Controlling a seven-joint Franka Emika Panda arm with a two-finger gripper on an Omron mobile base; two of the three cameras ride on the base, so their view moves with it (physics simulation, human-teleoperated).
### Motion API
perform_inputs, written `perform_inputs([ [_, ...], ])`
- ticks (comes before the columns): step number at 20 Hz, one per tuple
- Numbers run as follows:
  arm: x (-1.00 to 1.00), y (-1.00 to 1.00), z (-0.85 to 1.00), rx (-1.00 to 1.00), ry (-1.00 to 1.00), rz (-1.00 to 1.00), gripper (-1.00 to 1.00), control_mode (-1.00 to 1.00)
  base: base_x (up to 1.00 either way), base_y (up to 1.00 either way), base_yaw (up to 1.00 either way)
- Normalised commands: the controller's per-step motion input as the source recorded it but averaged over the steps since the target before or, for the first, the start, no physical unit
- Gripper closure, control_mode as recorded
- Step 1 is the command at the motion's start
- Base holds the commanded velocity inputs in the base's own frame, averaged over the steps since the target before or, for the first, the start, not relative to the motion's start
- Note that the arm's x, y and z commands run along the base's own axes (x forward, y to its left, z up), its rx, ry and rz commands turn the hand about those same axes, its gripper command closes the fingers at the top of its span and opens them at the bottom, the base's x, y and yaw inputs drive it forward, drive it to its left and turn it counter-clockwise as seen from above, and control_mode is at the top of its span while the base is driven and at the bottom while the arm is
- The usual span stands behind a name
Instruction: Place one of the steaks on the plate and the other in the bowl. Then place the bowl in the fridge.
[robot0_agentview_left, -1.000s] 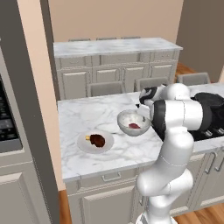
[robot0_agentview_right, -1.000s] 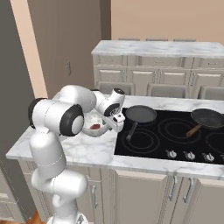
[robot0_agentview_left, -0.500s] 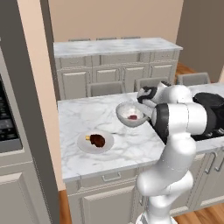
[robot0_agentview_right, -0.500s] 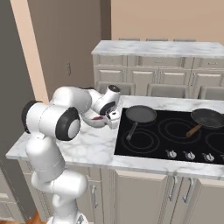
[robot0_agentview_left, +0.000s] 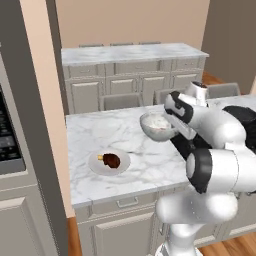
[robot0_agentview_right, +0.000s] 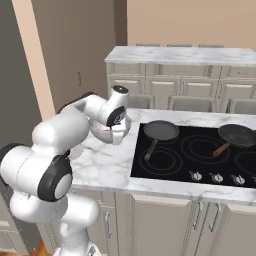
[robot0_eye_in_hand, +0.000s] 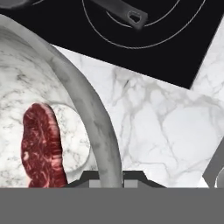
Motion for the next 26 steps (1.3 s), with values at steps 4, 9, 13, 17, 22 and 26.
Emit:
perform_inputs([
  [4, -1.00, 0.07, 0.17, 0.00, -0.12, 0.00, 1.00, -1.00, 0.00, 0.00, 0.00],
  [9, -0.49, 0.00, -0.13, -0.05, -0.02, 0.03, 1.00, -1.00, 0.00, 0.00, 0.00],
  [13, 0.00, 0.00, 0.00, 0.00, 0.00, 0.01, 1.00, -1.00, 0.00, 0.00, 0.00],
  [17, 0.00, 0.00, 0.00, 0.00, 0.00, 0.00, 1.00, 1.00, -0.60, -0.08, -0.24],
  [22, 0.00, 0.00, 0.00, 0.00, 0.00, 0.00, 1.00, 1.00, -0.40, -0.05, -0.55],
  [26, 0.00, 0.00, 0.00, 0.00, 0.00, 0.00, 1.00, 1.00, 0.06, 0.00, -0.96],
])
